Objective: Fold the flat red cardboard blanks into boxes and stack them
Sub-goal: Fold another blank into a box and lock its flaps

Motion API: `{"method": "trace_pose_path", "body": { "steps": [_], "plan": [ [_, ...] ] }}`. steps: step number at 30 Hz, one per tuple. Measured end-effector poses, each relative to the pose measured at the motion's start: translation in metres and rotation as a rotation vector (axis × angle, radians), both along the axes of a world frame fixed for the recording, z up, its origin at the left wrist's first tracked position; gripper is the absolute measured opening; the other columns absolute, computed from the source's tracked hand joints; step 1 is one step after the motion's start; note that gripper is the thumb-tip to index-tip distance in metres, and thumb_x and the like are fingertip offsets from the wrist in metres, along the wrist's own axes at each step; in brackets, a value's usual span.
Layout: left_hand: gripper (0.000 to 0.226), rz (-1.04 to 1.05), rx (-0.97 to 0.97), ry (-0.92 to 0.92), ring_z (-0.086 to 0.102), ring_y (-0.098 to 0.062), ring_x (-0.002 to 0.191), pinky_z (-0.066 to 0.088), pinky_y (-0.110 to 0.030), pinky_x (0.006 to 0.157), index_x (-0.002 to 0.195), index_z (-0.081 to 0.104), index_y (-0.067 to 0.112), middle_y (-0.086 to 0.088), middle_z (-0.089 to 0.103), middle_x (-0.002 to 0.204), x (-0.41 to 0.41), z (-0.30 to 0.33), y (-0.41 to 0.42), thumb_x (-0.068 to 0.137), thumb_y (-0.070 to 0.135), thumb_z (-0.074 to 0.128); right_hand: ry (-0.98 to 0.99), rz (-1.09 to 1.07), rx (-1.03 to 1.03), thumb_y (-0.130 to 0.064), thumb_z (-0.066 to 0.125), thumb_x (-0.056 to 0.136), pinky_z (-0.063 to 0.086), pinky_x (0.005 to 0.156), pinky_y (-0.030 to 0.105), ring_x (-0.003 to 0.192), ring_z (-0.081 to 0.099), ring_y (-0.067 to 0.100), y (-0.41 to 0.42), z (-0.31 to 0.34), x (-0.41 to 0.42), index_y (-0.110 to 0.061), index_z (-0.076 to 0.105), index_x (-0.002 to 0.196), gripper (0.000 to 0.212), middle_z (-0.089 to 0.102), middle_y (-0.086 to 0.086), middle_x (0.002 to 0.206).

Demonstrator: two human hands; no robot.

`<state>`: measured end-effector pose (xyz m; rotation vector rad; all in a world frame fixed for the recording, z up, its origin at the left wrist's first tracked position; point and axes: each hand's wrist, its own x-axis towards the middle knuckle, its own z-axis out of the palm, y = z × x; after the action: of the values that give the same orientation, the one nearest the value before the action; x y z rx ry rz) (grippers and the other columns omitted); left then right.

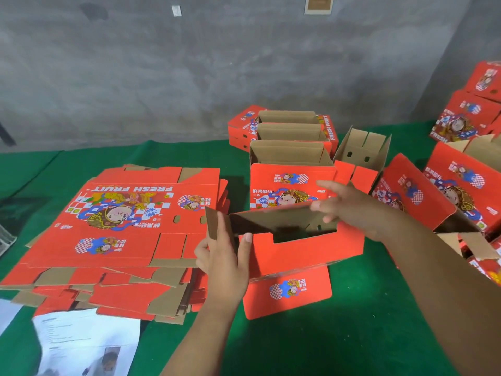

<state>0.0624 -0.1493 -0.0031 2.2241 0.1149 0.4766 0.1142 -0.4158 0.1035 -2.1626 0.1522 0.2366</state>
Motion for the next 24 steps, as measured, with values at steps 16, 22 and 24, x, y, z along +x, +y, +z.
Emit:
{"method": "trace_pose_path", "body": {
  "steps": [16, 22, 24],
  "plan": [
    [0.123, -0.143, 0.423, -0.173, 0.041, -0.032, 0.118, 0.039, -0.053, 0.099, 0.161, -0.021, 0.038, -0.006, 0.024, 0.17, 0.011, -0.003, -0.002, 0.08, -0.012, 0.057, -0.4, -0.416, -0.566, -0.074, 0.076, 0.068, 0.029, 0.113, 0.062, 0.146, 0.031, 0.042, 0.0, -0.109, -0.017, -0.018, 0.029, 0.155, 0.114, 0.038, 0.014, 0.155],
    [0.116, -0.344, 0.426, -0.258, 0.036, -0.036, 0.142, 0.028, -0.046, 0.115, 0.156, 0.029, 0.045, -0.008, 0.006, 0.174, 0.011, -0.021, 0.005, 0.068, -0.022, 0.065, -0.255, -0.641, -0.309, -0.097, 0.03, 0.069, 0.033, 0.11, 0.056, 0.13, 0.042, 0.044, 0.005, -0.087, 0.011, -0.016, 0.043, 0.133, 0.104, 0.04, 0.019, 0.14],
    [0.095, -0.377, 0.376, -0.287, 0.036, -0.036, 0.144, 0.023, -0.04, 0.116, 0.138, 0.041, 0.039, -0.011, 0.009, 0.173, 0.013, -0.021, 0.007, 0.068, -0.018, 0.07, -0.248, -0.565, -0.296, -0.095, 0.041, 0.071, 0.038, 0.108, 0.056, 0.129, 0.046, 0.041, -0.001, -0.081, 0.019, -0.022, 0.04, 0.133, 0.096, 0.038, 0.012, 0.143]
  ]
}}
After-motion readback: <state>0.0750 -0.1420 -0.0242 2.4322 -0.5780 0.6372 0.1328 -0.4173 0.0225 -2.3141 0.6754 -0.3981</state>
